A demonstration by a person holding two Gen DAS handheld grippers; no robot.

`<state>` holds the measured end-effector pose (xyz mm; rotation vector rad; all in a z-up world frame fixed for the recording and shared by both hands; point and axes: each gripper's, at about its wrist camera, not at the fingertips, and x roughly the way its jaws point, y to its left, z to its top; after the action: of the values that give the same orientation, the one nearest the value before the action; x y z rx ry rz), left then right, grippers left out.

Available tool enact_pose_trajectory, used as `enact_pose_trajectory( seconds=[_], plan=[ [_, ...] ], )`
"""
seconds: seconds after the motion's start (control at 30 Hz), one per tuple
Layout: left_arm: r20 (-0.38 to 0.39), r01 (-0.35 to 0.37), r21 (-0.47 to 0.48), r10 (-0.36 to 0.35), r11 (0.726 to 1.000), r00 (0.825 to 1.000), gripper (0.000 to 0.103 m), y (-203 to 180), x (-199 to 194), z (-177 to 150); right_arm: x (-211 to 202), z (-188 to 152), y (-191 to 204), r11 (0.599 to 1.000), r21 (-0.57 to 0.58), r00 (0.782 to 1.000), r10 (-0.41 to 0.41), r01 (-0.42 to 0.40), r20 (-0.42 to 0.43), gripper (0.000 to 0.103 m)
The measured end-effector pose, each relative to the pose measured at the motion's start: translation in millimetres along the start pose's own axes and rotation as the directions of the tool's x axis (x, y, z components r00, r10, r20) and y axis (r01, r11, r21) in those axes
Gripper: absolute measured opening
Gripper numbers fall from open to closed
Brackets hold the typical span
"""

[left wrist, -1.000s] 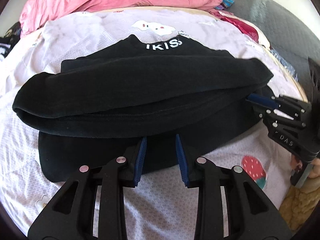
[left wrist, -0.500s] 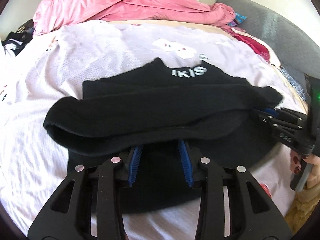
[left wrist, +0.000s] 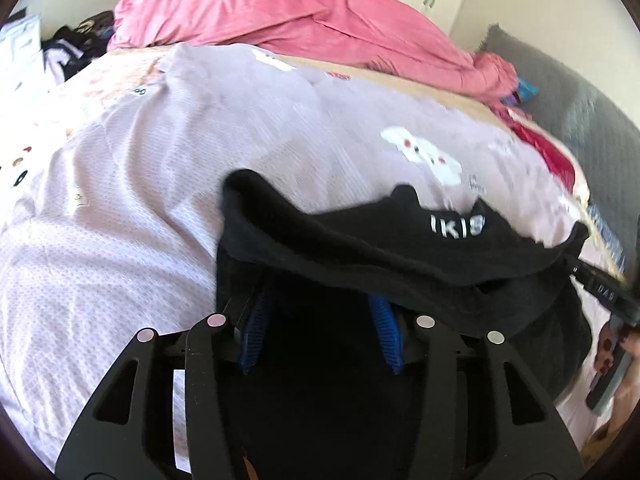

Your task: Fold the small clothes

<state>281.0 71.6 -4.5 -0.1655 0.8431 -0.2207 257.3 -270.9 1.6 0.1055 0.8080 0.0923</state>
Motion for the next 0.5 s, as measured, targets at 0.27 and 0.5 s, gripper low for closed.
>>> enact_pose_trajectory(
  seconds=[0.27, 0.5],
  plan=[
    [0.031, 0.0, -0.058, 0.002, 0.998, 1.0, 0.048, 15.2, -7.4, 7.4, -43.0, 14.8, -44.5, 0.993, 0.113, 0.987, -0.048, 0.031, 0.151, 0.044],
    [0.023, -0.005, -0.07, 0.006, 0.998, 1.0, 0.054, 17.6, -11.1, 4.1, -42.5, 3.5, -57.6, 0.994, 0.079, 0.99, -0.085, 0.076, 0.113, 0.054]
  ],
)
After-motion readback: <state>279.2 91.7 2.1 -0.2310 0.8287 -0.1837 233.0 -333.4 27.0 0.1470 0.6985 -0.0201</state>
